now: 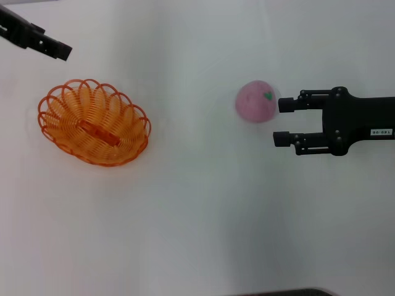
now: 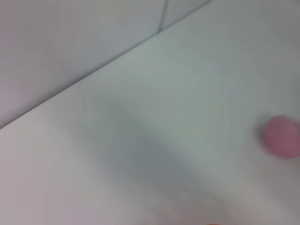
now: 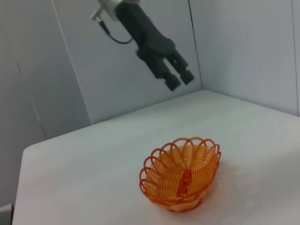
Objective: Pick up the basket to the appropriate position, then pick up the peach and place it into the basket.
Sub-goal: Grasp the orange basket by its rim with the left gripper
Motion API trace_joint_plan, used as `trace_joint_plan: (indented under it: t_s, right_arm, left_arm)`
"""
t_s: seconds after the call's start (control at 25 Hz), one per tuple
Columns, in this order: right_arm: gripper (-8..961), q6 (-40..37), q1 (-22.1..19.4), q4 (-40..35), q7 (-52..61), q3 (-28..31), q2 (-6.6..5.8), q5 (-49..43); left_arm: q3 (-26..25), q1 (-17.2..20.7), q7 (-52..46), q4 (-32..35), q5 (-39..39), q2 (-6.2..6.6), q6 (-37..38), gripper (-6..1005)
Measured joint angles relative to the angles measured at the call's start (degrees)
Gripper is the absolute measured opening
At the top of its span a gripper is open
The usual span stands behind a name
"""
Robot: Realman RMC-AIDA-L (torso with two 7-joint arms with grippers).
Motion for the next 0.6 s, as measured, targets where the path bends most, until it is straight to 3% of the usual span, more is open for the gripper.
trace_joint_plan:
  t_s: [0.28,0.4,0.6]
  right_arm:
    - [731,0.10,0.01,0.00,-0.42,0.03,0.22,0.00]
    - [730,0.12,0.01,0.00,-0.58,0.04,0.32,0.00]
    - [729,0.38,0.01,0.05,-0.61,0.03,0.65,-0.07]
  left_arm:
    - [9.98,-2.82,-4.52,-1.06,13.22,-4.06,-10.82,733]
    - [11.44,-3.63,-5.17,-3.88,14.81,-4.58,-13.92,732]
    - [12.47,-4.10,-5.69,-9.54,14.97,-3.82,-18.16,728]
